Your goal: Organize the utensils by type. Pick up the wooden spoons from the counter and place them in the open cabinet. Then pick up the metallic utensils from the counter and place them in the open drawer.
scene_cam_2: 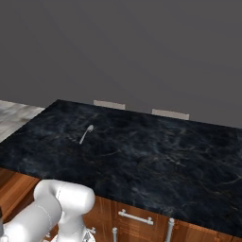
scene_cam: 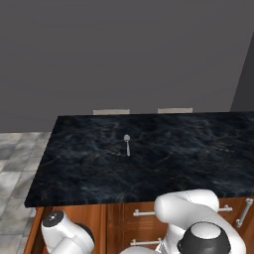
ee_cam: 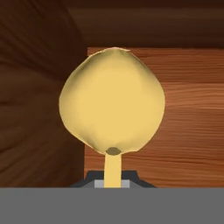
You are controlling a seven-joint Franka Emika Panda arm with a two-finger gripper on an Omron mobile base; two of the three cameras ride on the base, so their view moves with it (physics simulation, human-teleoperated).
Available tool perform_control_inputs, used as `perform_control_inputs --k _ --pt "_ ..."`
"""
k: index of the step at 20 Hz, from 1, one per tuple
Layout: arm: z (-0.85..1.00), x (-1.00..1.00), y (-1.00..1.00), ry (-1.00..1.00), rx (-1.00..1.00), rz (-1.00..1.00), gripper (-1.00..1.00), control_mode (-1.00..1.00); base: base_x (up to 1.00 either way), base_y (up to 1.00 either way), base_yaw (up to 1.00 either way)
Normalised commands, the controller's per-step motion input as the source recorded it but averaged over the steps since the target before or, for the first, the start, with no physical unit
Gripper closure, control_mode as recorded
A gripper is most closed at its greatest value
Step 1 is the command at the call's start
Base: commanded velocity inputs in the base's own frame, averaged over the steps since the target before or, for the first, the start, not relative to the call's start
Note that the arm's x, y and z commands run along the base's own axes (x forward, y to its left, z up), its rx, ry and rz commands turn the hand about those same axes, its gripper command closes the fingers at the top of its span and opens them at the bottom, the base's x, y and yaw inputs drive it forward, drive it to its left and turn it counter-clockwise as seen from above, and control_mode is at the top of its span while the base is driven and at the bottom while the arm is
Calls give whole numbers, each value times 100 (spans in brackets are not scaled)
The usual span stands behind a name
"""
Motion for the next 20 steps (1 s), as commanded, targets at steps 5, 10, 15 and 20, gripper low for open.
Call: perform_control_inputs --k 5,10,15,20 --pt "49 24 0 -4 -8 0 100 -100 0 0 0" --pt "23 50 -8 0 -3 0 100 -100 0 0 0" --pt "-18 54 -22 -7 0 4 100 -100 0 0 0" --pt "-33 44 -4 -17 0 2 100 -100 0 0 0"
